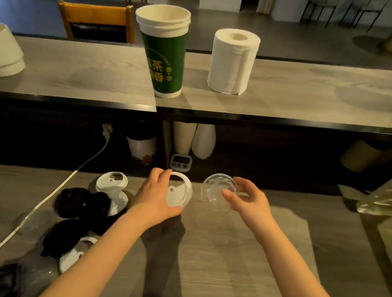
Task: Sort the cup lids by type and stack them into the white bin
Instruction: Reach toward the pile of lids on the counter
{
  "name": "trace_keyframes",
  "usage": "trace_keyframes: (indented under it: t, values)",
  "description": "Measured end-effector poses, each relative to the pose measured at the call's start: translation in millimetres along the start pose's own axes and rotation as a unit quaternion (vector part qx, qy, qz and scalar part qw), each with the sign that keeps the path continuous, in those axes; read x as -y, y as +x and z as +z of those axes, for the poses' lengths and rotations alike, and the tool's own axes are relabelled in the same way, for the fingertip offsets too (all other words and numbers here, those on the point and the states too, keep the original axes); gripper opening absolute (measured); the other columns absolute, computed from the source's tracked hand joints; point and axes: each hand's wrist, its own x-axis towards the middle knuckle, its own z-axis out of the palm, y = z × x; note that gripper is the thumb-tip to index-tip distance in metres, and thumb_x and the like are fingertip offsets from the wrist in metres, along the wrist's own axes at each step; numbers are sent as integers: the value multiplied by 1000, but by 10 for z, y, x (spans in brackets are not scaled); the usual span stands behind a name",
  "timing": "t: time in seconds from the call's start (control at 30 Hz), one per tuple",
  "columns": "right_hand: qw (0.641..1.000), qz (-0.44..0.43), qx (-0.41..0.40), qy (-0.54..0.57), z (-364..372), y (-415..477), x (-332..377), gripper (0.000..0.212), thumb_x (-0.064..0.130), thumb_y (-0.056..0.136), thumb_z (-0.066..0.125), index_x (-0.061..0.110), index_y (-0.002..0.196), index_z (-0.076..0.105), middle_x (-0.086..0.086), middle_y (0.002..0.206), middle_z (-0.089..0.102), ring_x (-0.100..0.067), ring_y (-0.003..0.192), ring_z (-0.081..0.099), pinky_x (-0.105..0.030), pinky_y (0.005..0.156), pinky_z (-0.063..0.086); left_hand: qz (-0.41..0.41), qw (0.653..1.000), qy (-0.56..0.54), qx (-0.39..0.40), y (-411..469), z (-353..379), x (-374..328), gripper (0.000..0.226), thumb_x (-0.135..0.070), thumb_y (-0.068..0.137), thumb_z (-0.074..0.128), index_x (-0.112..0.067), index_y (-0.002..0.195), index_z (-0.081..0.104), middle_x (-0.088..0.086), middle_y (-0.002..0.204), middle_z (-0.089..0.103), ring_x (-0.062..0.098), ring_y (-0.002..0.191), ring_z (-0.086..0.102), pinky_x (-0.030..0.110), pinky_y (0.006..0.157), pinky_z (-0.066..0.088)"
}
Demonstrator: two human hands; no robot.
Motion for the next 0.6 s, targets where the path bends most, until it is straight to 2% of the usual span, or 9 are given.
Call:
trace_keyframes:
  t: [0.13, 0.3, 0.37, 0.47, 0.53, 0.6]
  values:
    - [999, -34, -17, 18, -504, -123, 63, 47, 26, 81, 73, 18, 124, 55, -4, 117, 61, -18, 101, 63, -41, 90, 53, 56, 997, -16, -47, -147, -104, -471, 95, -43, 73, 72, -15, 147, 19, 1, 142, 20, 22, 131, 33, 30, 105, 32]
    - [997, -61, -50, 10, -1258, -242, 35, 50, 30, 81, 71, 19, 127, 54, -1, 113, 63, -15, 99, 64, -36, 84, 56, 112, 989, -46, -89, -176, -30, -1212, 95, -40, 71, 76, -15, 146, 23, 1, 143, 24, 20, 130, 35, 29, 104, 33]
    - [996, -61, -63, 5, -1574, -300, 23, 49, 31, 81, 71, 20, 126, 54, 1, 111, 63, -14, 98, 64, -34, 82, 56, 128, 987, -54, -87, -170, 37, -1533, 94, -40, 72, 75, -15, 146, 22, 0, 144, 24, 19, 131, 32, 30, 104, 33]
    - [994, -62, -84, 11, -2058, -357, -30, 51, 32, 79, 73, 20, 126, 54, -2, 113, 63, -18, 100, 64, -37, 83, 55, 151, 985, -55, -62, -160, 188, -2017, 94, -41, 74, 74, -17, 147, 20, 0, 146, 22, 18, 134, 29, 31, 106, 31]
    - [993, -61, -98, 10, -2343, -383, -76, 53, 33, 78, 73, 21, 126, 54, -1, 114, 63, -17, 102, 63, -39, 86, 55, 169, 983, -54, -52, -153, 295, -2295, 94, -41, 74, 74, -16, 147, 20, 0, 146, 22, 18, 134, 29, 28, 106, 30]
    - [991, -69, -115, 18, -2633, -412, -121, 51, 30, 77, 74, 19, 124, 55, 2, 109, 63, -15, 99, 64, -36, 83, 56, 183, 980, -56, -52, -145, 391, -2574, 95, -41, 74, 74, -16, 147, 19, -1, 146, 22, 17, 133, 28, 25, 105, 28]
